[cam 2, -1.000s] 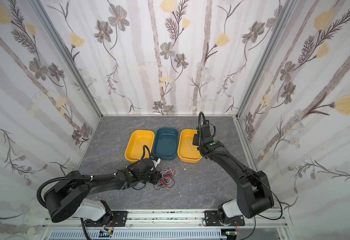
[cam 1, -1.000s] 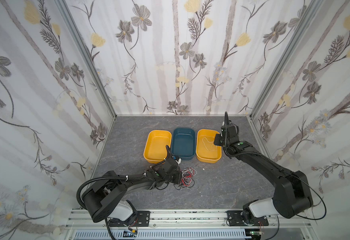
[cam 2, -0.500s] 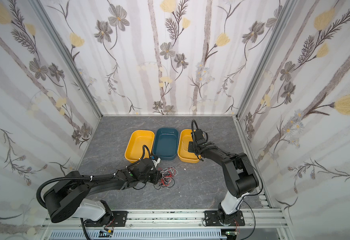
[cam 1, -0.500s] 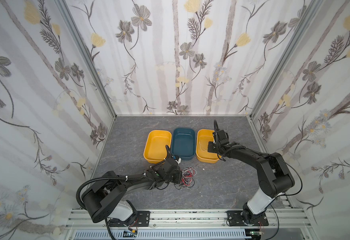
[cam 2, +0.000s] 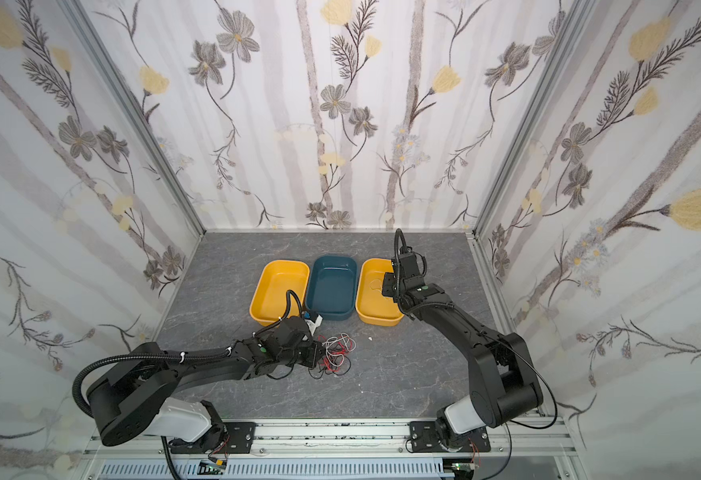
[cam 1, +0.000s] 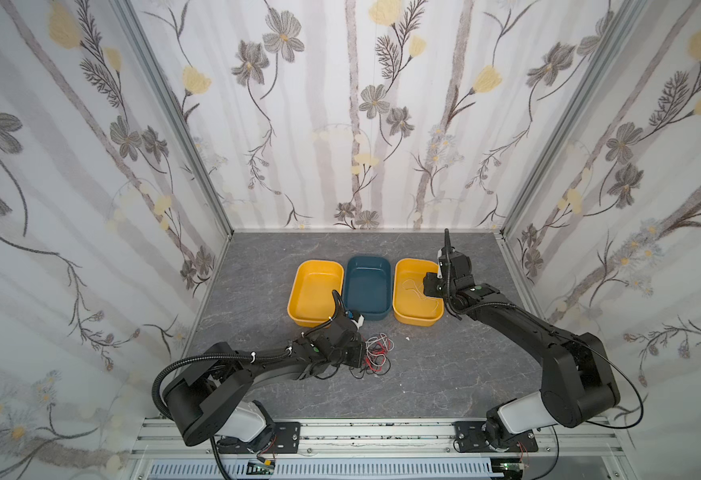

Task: Untangle the cables
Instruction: 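Move the right gripper back to the bundle held by the left gripper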

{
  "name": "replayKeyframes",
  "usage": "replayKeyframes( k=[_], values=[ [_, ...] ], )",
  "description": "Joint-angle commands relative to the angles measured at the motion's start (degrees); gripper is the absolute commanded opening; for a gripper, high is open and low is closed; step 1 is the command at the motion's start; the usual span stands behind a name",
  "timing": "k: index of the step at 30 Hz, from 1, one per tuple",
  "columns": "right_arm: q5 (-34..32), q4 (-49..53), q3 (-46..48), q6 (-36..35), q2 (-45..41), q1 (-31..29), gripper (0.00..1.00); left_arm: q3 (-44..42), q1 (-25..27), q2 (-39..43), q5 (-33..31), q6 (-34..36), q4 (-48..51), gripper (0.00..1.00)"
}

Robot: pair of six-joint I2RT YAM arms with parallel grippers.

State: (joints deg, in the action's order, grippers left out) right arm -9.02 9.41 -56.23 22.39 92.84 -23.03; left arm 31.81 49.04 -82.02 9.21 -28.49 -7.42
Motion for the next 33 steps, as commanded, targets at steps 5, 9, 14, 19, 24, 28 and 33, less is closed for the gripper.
replayKeyframes(
  k=[5,9,14,19,24,28,33],
  values=[
    [12.6,-1.9,6.5,0.9,-8.8,-3.4,0.50,0.4,0.1,-0.1,-0.1,0.2,-2.6,0.08],
    [16.3,-4.6,11.9,4.5,-11.3,-8.6,0.51,0.6,0.2,-0.5,0.1,0.2,-3.0,0.08],
    [20.6,-11.5,19.0,10.0,-10.5,-13.0,0.46,0.9,0.3,-0.9,0.2,0.2,-3.1,0.08],
    [22.4,-15.1,20.6,11.5,-7.9,-16.5,0.37,1.4,0.4,-1.6,0.5,0.2,-3.0,0.08],
    [21.6,-15.5,19.9,12.2,-4.1,-19.4,0.37,1.8,0.6,-2.1,0.4,0.2,-3.0,0.08],
    [20.5,-15.9,19.4,12.3,-1.9,-20.4,0.36,1.6,0.8,-2.3,0.4,0.2,-3.0,0.08],
    [19.5,-15.8,18.1,11.9,1.9,-20.9,0.29,1.7,0.8,-2.1,0.1,0.4,-2.6,0.08]
  ],
)
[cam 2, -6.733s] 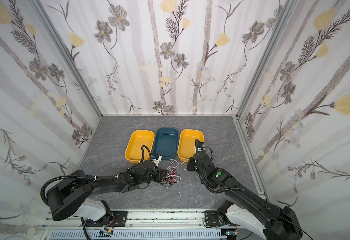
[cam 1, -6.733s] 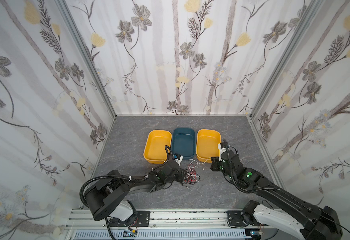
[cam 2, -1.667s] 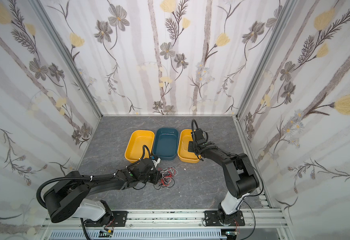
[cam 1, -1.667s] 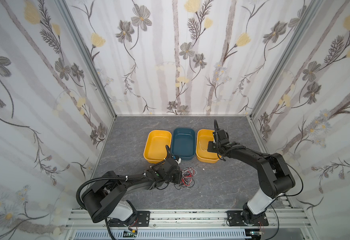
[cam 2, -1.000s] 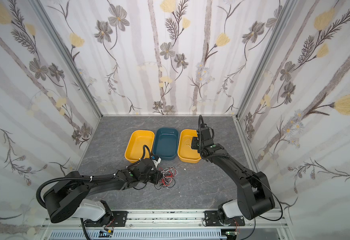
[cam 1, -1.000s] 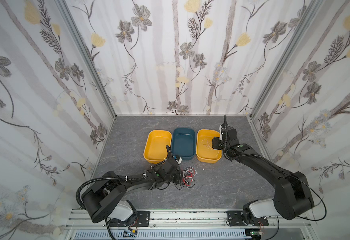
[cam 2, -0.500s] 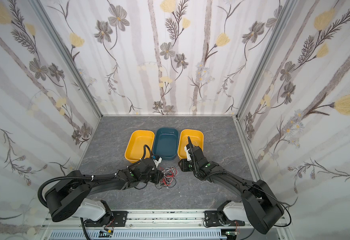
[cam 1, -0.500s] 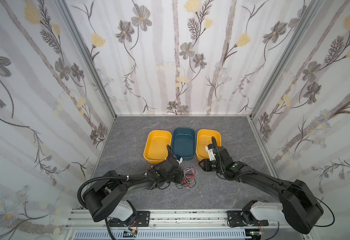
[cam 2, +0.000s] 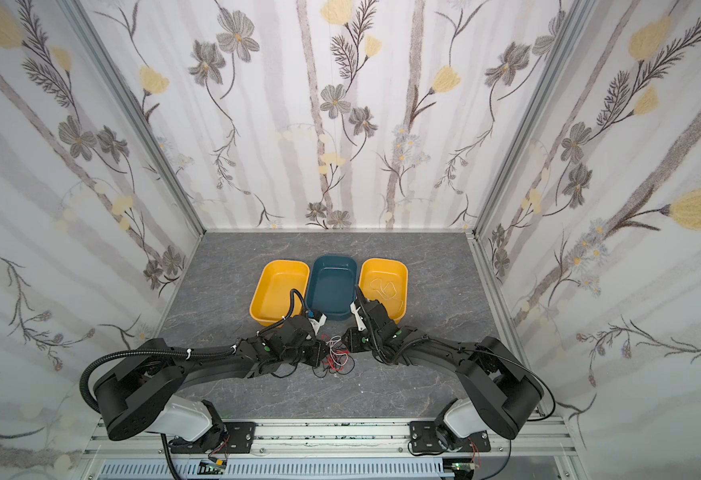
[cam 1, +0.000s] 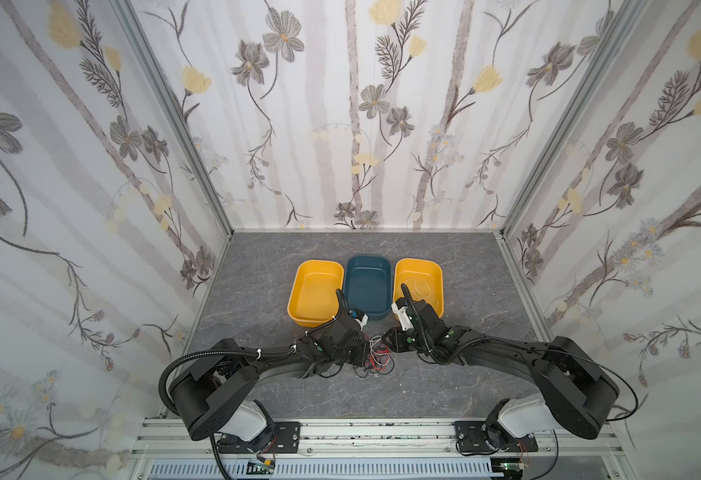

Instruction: Untangle the cables

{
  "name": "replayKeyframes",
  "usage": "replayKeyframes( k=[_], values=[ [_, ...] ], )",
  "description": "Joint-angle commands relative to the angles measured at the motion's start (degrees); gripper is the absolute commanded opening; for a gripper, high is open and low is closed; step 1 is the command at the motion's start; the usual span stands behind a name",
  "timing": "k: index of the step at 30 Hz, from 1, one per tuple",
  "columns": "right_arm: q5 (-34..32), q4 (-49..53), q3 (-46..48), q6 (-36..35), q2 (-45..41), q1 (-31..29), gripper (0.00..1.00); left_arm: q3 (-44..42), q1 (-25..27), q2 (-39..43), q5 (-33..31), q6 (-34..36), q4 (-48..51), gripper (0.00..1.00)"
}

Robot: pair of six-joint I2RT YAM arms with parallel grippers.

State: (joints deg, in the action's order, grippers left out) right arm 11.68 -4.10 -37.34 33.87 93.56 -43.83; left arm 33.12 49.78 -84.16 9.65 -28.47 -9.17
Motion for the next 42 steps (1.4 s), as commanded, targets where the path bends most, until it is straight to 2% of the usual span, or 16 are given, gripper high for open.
replayKeyframes(
  k=[1,7,11,12,22,27,35,42],
  values=[
    [-1.1,-2.4,-1.0,0.5,1.8,-0.1,0.29,0.4,0.0,0.0,-0.3,0.4,-0.9,0.08],
    [-4.3,0.6,-2.5,0.5,3.2,-2.5,0.13,0.2,0.0,0.0,-0.7,0.4,0.0,0.08],
    [-6.5,2.9,-2.3,-0.3,0.7,-2.5,0.09,-0.2,0.0,0.7,-2.0,0.3,0.9,0.08],
    [-7.1,3.5,-2.1,-0.5,-0.1,-2.5,0.06,-0.2,0.0,0.8,-2.5,0.2,1.5,0.07],
    [-11.3,8.6,-0.8,-1.3,-8.6,-1.0,0.03,0.8,-0.2,-2.1,-6.0,-2.1,5.2,0.07],
    [-13.5,11.2,-0.4,-2.1,-12.3,2.9,0.03,1.0,-0.4,-2.8,-6.6,-2.5,6.1,0.07],
    [-13.3,12.8,2.0,-3.3,-16.8,8.4,0.04,0.5,-0.6,-2.1,-7.6,-3.1,7.2,0.06],
    [-14.0,14.3,2.7,-4.2,-18.8,10.9,0.04,-0.5,-1.7,-1.0,-10.9,-5.3,9.1,0.05]
  ],
)
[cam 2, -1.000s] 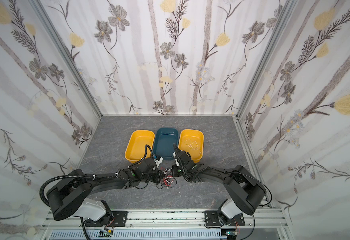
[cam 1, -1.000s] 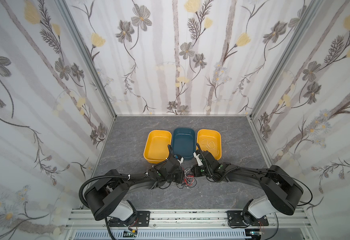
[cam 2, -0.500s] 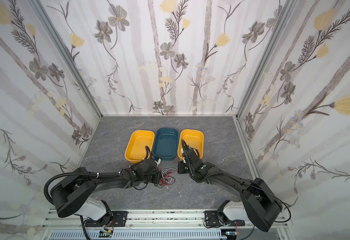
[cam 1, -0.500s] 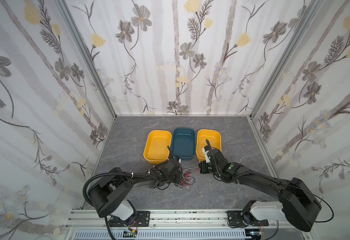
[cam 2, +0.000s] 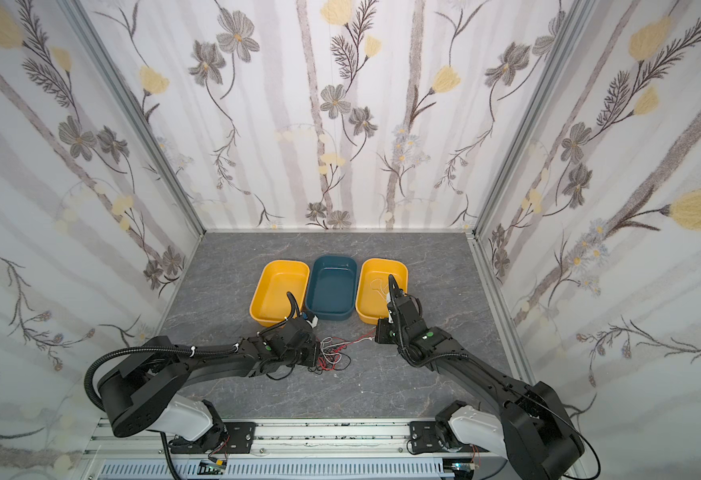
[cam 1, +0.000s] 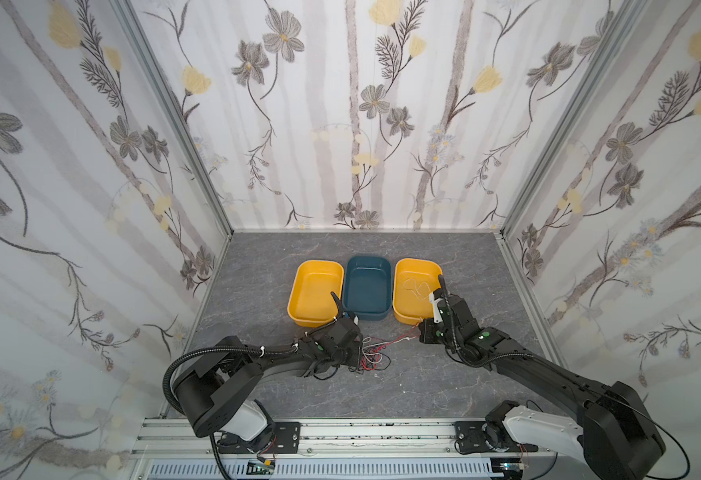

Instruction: Untangle the cables

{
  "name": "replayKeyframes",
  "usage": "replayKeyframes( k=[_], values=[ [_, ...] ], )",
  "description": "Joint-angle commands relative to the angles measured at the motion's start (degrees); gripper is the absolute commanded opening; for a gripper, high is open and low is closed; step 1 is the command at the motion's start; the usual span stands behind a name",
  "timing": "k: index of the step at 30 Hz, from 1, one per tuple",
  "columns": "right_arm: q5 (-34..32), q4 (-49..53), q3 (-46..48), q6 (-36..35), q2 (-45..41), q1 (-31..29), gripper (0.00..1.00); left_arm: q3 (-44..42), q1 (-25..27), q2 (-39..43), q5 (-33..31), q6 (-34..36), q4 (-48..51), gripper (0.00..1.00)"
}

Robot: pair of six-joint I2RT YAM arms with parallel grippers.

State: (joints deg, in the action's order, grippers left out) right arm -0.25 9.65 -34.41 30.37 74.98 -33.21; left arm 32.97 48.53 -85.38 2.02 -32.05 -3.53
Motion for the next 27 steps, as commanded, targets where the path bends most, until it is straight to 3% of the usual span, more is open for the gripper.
replayKeyframes(
  k=[1,9,16,21,27],
  values=[
    [-1.1,0.6,-0.4,-1.0,0.1,0.2,0.05,-0.3,-0.7,0.2,-3.3,-1.9,3.5,0.05],
    [5.0,-4.8,0.7,0.5,4.5,-3.7,0.07,-0.2,-0.8,1.6,-2.5,-1.7,3.3,0.06],
    [3.4,-3.8,0.4,0.7,5.9,-4.7,0.28,-0.9,-0.7,7.0,-1.3,-0.2,3.8,0.07],
    [-0.5,-0.5,-0.6,-0.5,4.3,-4.7,0.29,-1.9,-0.8,9.0,-2.0,0.9,4.1,0.08],
    [6.4,-8.1,0.4,0.4,4.5,-5.7,0.30,-2.1,-0.9,8.4,-1.2,0.9,3.5,0.08]
  ],
)
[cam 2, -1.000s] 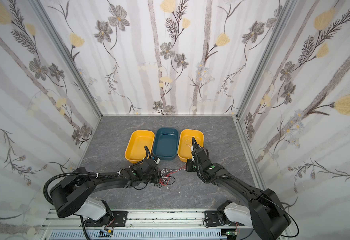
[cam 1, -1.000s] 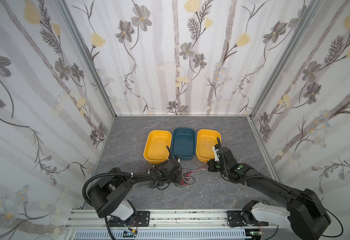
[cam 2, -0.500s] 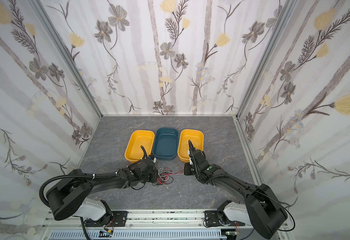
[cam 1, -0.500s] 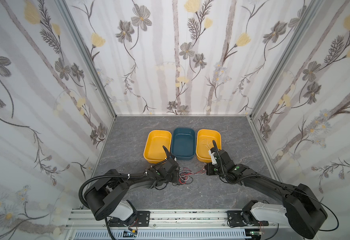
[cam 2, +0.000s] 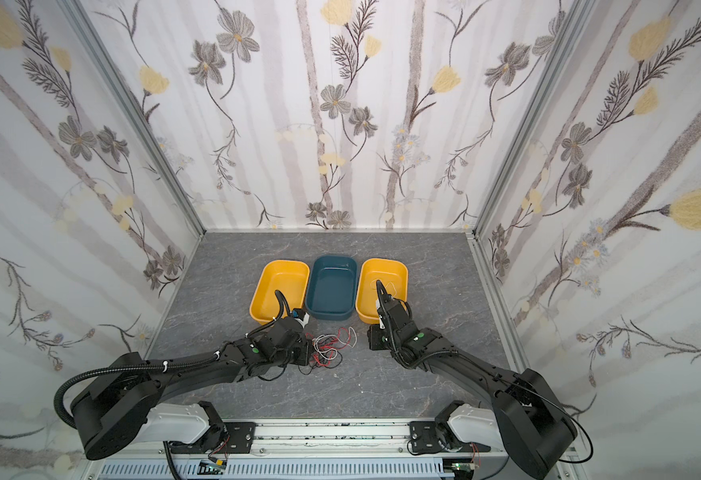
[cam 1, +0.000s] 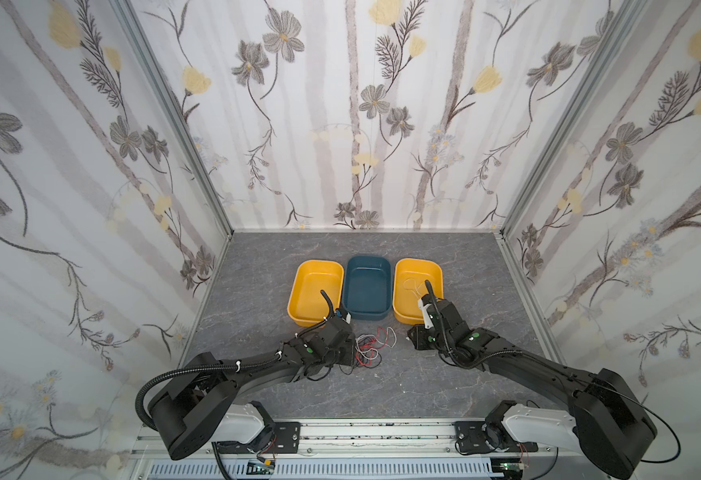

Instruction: Untangle the cables

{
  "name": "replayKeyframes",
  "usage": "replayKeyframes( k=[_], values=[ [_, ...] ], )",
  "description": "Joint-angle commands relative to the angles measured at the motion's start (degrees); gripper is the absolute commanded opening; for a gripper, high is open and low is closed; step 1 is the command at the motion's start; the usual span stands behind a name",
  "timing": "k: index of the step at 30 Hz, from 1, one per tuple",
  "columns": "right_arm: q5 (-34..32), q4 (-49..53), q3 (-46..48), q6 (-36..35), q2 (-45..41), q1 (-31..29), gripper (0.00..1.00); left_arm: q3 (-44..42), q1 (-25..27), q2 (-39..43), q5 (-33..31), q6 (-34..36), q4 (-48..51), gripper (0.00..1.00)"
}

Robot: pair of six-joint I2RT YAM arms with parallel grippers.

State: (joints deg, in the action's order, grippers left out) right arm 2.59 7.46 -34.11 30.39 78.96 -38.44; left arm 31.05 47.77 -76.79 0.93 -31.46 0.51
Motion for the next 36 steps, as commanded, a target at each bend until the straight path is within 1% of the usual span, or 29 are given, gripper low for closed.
replayKeyframes(
  k=[1,2,3,4,12,16,19,22,30,32,36],
  values=[
    [4.2,-6.9,-0.1,0.7,1.4,-0.8,0.30,-0.2,0.0,-0.3,-0.1,0.2,-0.6,0.08],
    [4.8,-7.7,-0.4,1.0,2.3,-1.2,0.31,-0.2,-0.1,-0.2,-0.1,0.1,-0.7,0.08],
    [5.0,-8.4,-0.6,1.4,3.3,-1.5,0.35,-0.3,-0.1,-0.2,0.0,0.2,-0.8,0.08],
    [5.1,-9.4,-0.9,1.6,4.4,-1.7,0.35,-0.3,0.0,-0.4,0.0,0.0,-0.9,0.08],
    [6.6,-13.1,-3.0,2.7,12.1,-3.2,0.36,-0.7,0.0,-1.2,0.5,-0.4,-1.9,0.08],
    [6.0,-12.9,-3.9,2.8,15.4,-3.7,0.34,-0.6,-0.1,-1.5,0.6,-0.3,-2.2,0.08],
    [4.2,-11.7,-3.4,3.1,14.3,-3.8,0.33,-0.7,-0.1,-1.4,0.7,-0.4,-2.2,0.08],
    [1.9,-9.0,-3.4,2.9,11.4,-3.8,0.34,-0.9,-0.1,-1.4,0.4,-0.4,-2.2,0.08],
    [2.9,-6.5,-3.7,3.1,3.4,-3.8,0.35,-0.6,0.0,-2.2,0.7,-0.3,-2.9,0.08],
    [3.8,-7.5,-3.7,3.2,3.5,-3.8,0.38,-0.6,-0.1,-2.2,0.8,-0.3,-3.0,0.08],
    [5.1,-8.5,-4.2,3.5,8.0,-4.6,0.38,-0.6,-0.1,-2.3,0.9,-0.4,-3.1,0.08]
  ],
)
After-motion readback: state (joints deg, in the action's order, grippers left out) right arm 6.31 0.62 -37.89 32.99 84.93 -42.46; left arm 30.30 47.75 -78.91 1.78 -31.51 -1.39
